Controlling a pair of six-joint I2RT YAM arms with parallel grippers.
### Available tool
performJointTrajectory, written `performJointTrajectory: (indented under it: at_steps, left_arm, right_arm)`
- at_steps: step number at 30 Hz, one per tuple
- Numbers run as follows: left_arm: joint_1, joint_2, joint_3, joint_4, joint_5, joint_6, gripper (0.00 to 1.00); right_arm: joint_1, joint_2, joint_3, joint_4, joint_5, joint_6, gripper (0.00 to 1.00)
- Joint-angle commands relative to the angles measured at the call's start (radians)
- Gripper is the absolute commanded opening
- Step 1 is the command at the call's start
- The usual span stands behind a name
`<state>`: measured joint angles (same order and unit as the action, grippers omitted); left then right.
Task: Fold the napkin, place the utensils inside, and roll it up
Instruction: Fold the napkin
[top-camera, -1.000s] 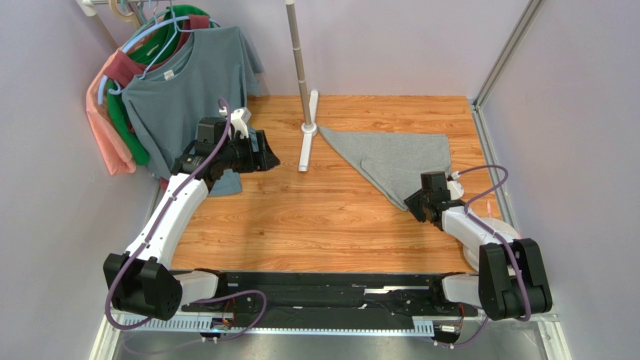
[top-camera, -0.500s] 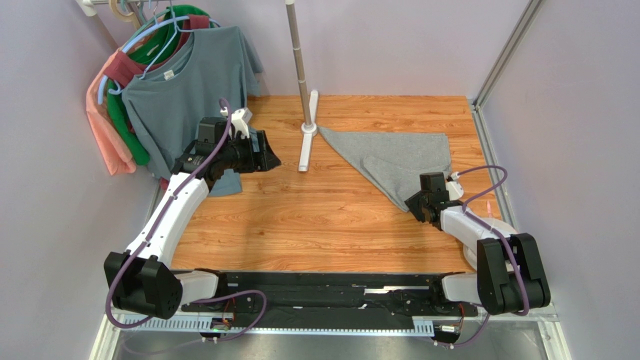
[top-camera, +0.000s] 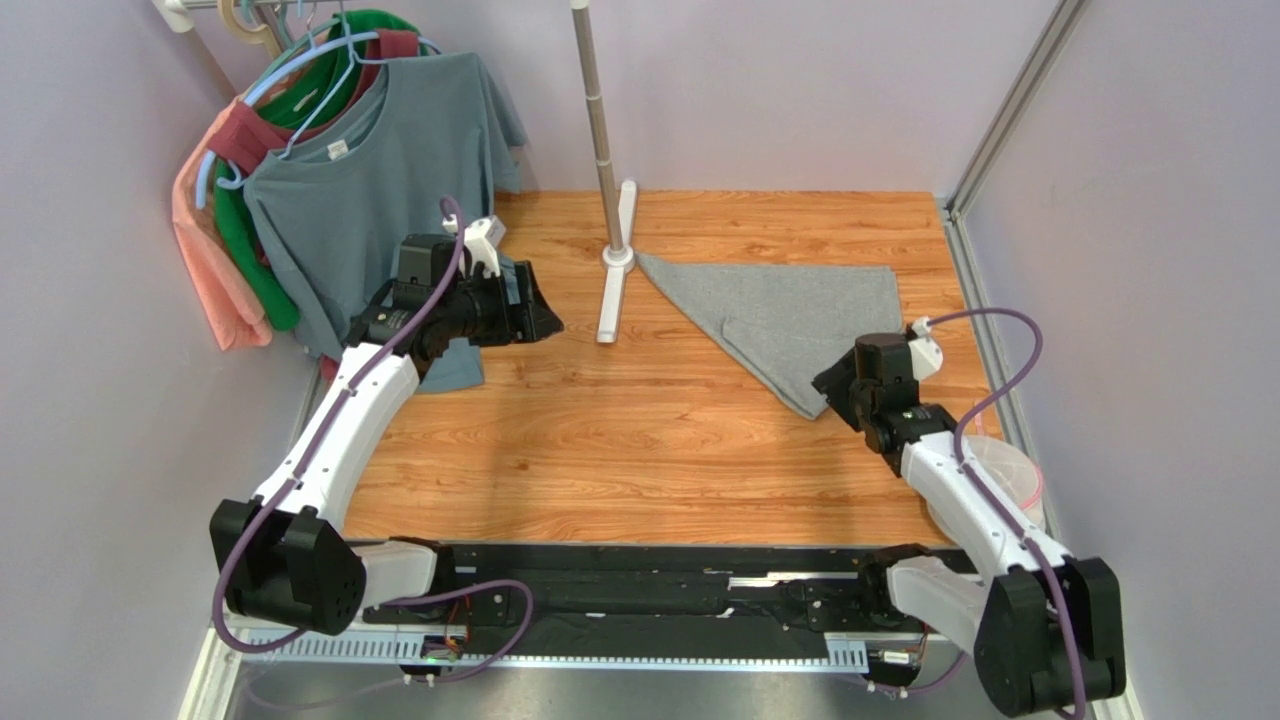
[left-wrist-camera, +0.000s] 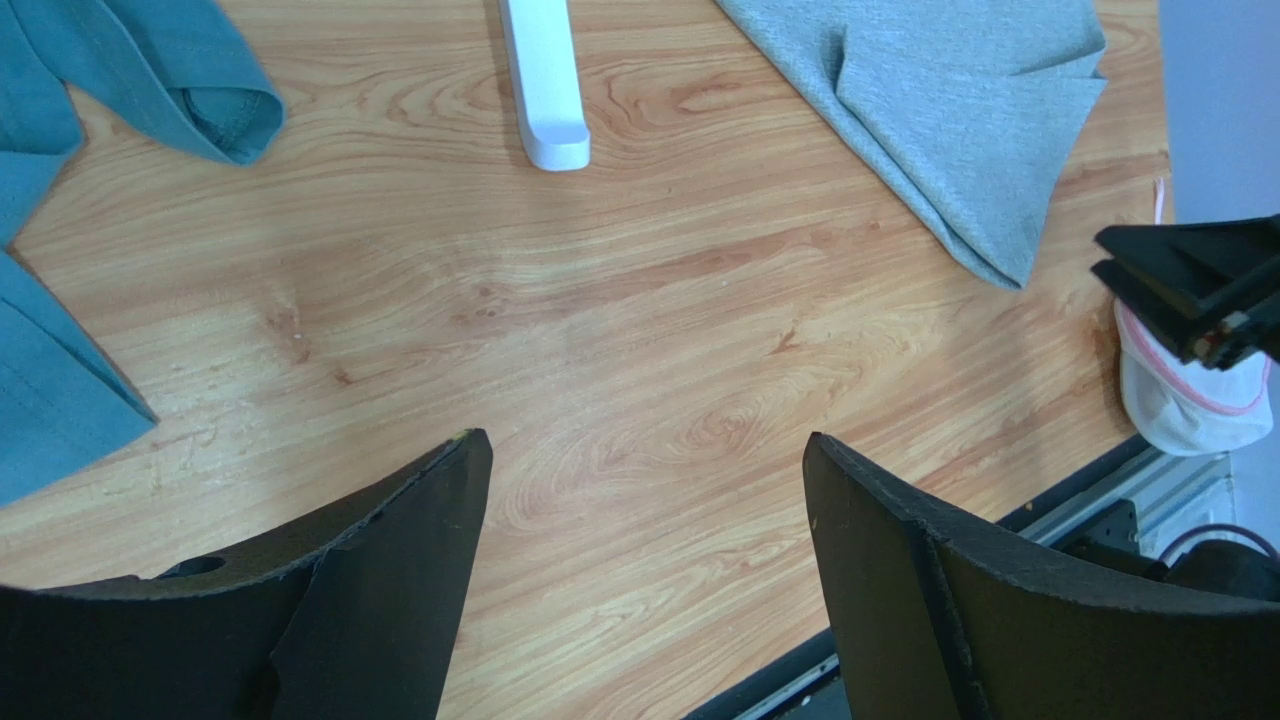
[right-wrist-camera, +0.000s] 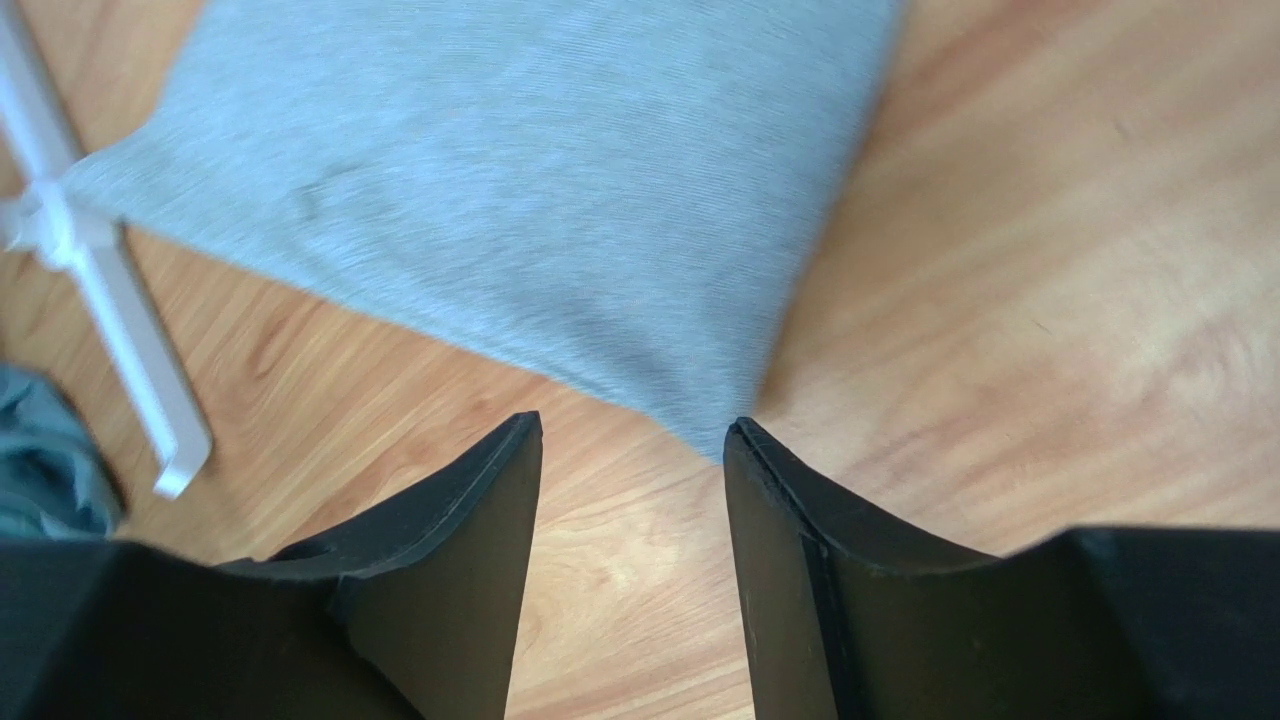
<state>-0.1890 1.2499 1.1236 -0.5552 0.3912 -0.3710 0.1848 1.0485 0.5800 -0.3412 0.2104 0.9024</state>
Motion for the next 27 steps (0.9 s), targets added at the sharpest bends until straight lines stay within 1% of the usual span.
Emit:
performJointTrajectory:
  at_steps: [1, 2, 3, 4, 5, 6, 7, 8, 10, 11, 12, 15, 18, 21, 27]
  left_arm:
    - [0.003, 0.005, -0.001, 0.037, 0.02, -0.013, 0.85]
    - [0.003, 0.005, 0.001, 0.037, 0.018, -0.013, 0.85]
    - [0.003, 0.006, 0.001, 0.038, 0.018, -0.013, 0.85]
    - [0.003, 0.006, 0.001, 0.037, 0.017, -0.011, 0.85]
    - [0.003, 0.006, 0.002, 0.037, 0.012, -0.009, 0.85]
    - [0.003, 0.006, 0.002, 0.035, 0.011, -0.009, 0.85]
    - [0.003, 0.008, 0.002, 0.034, 0.005, -0.009, 0.85]
    - [0.003, 0.006, 0.002, 0.032, 0.002, -0.006, 0.85]
    - [0.005, 0.008, 0.002, 0.029, -0.006, -0.003, 0.85]
    - [0.003, 0.009, 0.002, 0.028, -0.009, -0.002, 0.85]
    - [0.003, 0.009, 0.004, 0.026, -0.012, 0.0, 0.85]
    - [0.003, 0.011, 0.005, 0.023, -0.02, 0.001, 0.85]
    - [0.005, 0.016, 0.005, 0.023, -0.025, 0.001, 0.85]
    - [0.005, 0.02, 0.007, 0.018, -0.025, 0.004, 0.85]
    - [0.005, 0.026, 0.011, 0.017, -0.029, 0.004, 0.85]
  right_arm:
    - [0.071, -0.015, 0.139, 0.059, -0.014, -0.262, 0.52]
    - [0.082, 0.048, 0.168, 0.062, -0.028, -0.352, 0.52]
    - [0.099, 0.086, 0.244, 0.054, -0.045, -0.391, 0.51]
    - [0.132, 0.128, 0.279, 0.051, -0.049, -0.428, 0.5]
    - [0.148, 0.224, 0.32, 0.047, -0.049, -0.492, 0.5]
    - [0.163, 0.269, 0.352, 0.047, -0.058, -0.522, 0.5]
    - [0.197, 0.321, 0.419, 0.044, -0.059, -0.555, 0.5]
    - [0.214, 0.405, 0.449, 0.044, -0.051, -0.585, 0.5]
    - [0.261, 0.491, 0.535, 0.041, -0.04, -0.686, 0.51]
    - [0.277, 0.528, 0.559, 0.039, -0.042, -0.713, 0.52]
    - [0.304, 0.603, 0.589, 0.028, -0.025, -0.773, 0.52]
    - [0.341, 0.712, 0.659, 0.025, 0.013, -0.833, 0.53]
    - [0.352, 0.781, 0.696, 0.027, 0.035, -0.881, 0.54]
    - [0.358, 0.811, 0.708, 0.034, 0.057, -0.925, 0.54]
    - [0.366, 0.849, 0.707, 0.05, 0.041, -0.987, 0.54]
